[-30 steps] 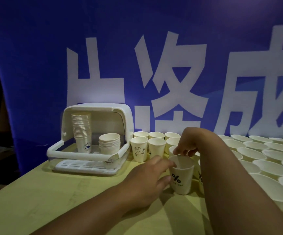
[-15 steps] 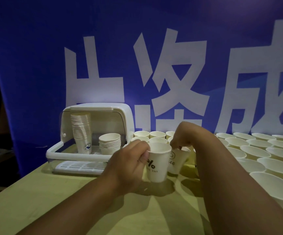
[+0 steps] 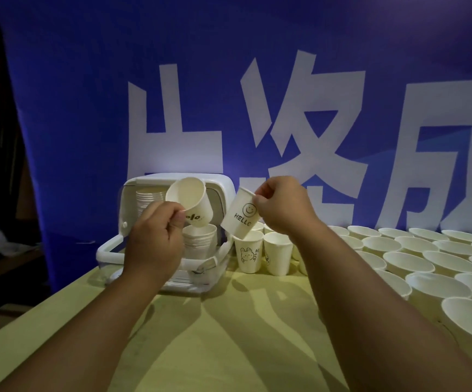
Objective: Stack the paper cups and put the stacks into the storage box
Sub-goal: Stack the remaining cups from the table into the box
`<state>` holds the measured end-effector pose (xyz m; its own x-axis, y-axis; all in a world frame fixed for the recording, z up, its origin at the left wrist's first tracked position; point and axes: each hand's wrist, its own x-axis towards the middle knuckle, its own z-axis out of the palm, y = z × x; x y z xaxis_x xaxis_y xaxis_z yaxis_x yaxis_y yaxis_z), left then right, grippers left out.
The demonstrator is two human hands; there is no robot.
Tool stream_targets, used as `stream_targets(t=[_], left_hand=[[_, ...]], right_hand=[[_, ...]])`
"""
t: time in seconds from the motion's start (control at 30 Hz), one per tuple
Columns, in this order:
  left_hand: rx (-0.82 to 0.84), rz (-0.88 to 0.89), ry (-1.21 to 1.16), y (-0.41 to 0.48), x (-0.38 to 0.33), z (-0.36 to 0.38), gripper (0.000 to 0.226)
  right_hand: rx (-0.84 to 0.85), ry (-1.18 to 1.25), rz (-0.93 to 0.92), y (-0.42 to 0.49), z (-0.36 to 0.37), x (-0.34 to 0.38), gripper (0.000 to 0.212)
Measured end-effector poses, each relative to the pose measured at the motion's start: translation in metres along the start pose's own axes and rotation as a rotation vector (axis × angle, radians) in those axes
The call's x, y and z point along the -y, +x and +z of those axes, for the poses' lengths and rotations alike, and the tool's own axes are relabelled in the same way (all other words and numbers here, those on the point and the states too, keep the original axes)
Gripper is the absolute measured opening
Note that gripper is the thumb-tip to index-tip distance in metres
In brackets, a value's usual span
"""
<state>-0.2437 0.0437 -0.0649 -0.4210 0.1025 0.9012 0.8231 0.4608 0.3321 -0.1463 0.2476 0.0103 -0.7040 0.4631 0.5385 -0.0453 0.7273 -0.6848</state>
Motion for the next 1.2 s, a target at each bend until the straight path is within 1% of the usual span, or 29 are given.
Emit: stream_targets(t=[0.07,0.2,0.4,0.57,0.67,0.77,0.8,0.83,0.9,0.97,1.03,1.1,1.13,1.2], left_hand=[[0.061,-0.049,0.029,-0.002,0.005,0.004,0.014],[0.19,-0.134,0.104,-0.005,0.008,0.011,0.015],[0.245,-0.168,0.121,-0.003,0.008,0.018,0.015],[0.454,-0.189,0.126,-0.008,0.012,0.018,0.017],[0.504,-0.196,0.057,-0.009,0.009,0.017,0.022],[0.494,-0.253,0.008,-0.008,0.007,0.015,0.013],[0.484,-0.278,-0.011,-0.007,0.007,0.015,0.018],[0.468,-0.297,-0.04,-0.007,0.007,0.015,0.029],[0.435,-0.305,-0.092,-0.008,0.007,0.014,0.056],[0.416,-0.27,-0.094,-0.009,0.007,0.015,0.079],[0.414,-0.217,-0.079,-0.011,0.009,0.017,0.095],[0.413,-0.172,-0.062,-0.012,0.01,0.017,0.103],[0.413,-0.159,-0.051,-0.012,0.01,0.016,0.102],[0.427,-0.173,-0.005,-0.011,0.009,0.017,0.088]], right_hand=[[-0.053,0.022,-0.034,-0.003,0.01,0.003,0.01],[-0.14,0.079,-0.095,-0.008,0.028,0.006,0.005],[-0.176,0.15,-0.17,-0.012,0.038,0.009,0.009],[-0.234,0.189,-0.186,-0.014,0.041,0.014,0.01],[-0.181,0.195,-0.2,-0.018,0.047,0.016,0.009],[-0.111,0.163,-0.217,-0.022,0.056,0.017,0.011],[-0.09,0.148,-0.216,-0.022,0.059,0.018,0.012],[-0.073,0.133,-0.214,-0.022,0.061,0.017,0.014],[-0.054,0.107,-0.211,-0.022,0.064,0.016,0.016],[-0.031,0.095,-0.212,-0.022,0.067,0.015,0.012],[-0.004,0.071,-0.216,-0.022,0.071,0.014,0.009],[0.005,0.038,-0.228,-0.023,0.076,0.012,0.01],[-0.007,0.024,-0.235,-0.024,0.079,0.01,0.011],[-0.041,0.025,-0.244,-0.026,0.084,0.005,0.014]])
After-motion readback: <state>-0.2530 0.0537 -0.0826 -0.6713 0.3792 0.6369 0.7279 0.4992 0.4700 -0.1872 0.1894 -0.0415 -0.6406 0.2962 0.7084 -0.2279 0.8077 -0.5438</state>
